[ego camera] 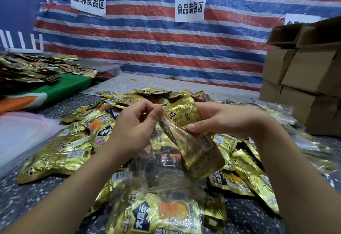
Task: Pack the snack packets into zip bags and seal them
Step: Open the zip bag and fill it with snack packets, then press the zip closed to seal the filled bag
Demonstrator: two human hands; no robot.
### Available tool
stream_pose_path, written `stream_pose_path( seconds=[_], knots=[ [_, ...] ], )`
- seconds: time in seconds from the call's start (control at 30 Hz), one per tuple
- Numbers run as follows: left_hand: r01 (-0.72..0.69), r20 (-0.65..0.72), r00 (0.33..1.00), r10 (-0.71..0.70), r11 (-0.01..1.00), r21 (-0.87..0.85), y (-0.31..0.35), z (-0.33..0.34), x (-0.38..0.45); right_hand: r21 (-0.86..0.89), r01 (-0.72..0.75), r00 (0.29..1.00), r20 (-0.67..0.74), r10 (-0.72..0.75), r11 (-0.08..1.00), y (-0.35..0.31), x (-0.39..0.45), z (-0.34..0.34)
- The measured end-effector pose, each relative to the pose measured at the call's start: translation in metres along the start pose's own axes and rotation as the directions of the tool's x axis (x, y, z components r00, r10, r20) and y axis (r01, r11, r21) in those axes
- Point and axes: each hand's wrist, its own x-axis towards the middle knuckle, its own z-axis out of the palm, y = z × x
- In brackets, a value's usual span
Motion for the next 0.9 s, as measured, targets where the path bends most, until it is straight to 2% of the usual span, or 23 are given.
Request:
stream_pose_path(
  seconds=[0.2,0.3,0.47,0.57,0.7,0.83,0.9],
  knots=[
    [-0.004,0.001,1.0,0.004,0.995,0.1,0.006,0.004,-0.002,-0.289,-0.04,0.993,0.096,0.071,0.956,-0.011,0.003,0.012],
    [-0.047,0.019,0.999,0.044,0.987,0.153,0.008,0.006,-0.004,-0.484,-0.048,0.991,0.088,0.104,0.874,-0.018,0.008,0.023],
    [-0.087,-0.002,0.996,0.089,0.973,0.216,0.008,0.009,-0.004,-0.681,-0.047,0.995,0.035,0.096,0.731,-0.02,0.015,0.035],
    [-0.095,-0.037,0.994,0.103,0.978,0.188,0.009,0.009,-0.004,-0.719,-0.046,0.999,-0.013,0.052,0.694,-0.019,0.016,0.036],
    [-0.077,-0.103,0.991,0.084,0.994,0.071,0.012,0.007,-0.004,-0.74,-0.07,0.99,-0.133,-0.043,0.669,-0.016,0.017,0.036],
    [-0.075,-0.137,0.987,0.078,0.997,0.03,0.014,0.007,-0.004,-0.752,-0.074,0.983,-0.167,-0.08,0.654,-0.022,0.011,0.032],
    [-0.066,-0.157,0.985,0.068,0.998,0.015,0.015,0.006,-0.003,-0.707,-0.088,0.982,-0.18,-0.059,0.702,-0.026,0.007,0.031]
  ],
)
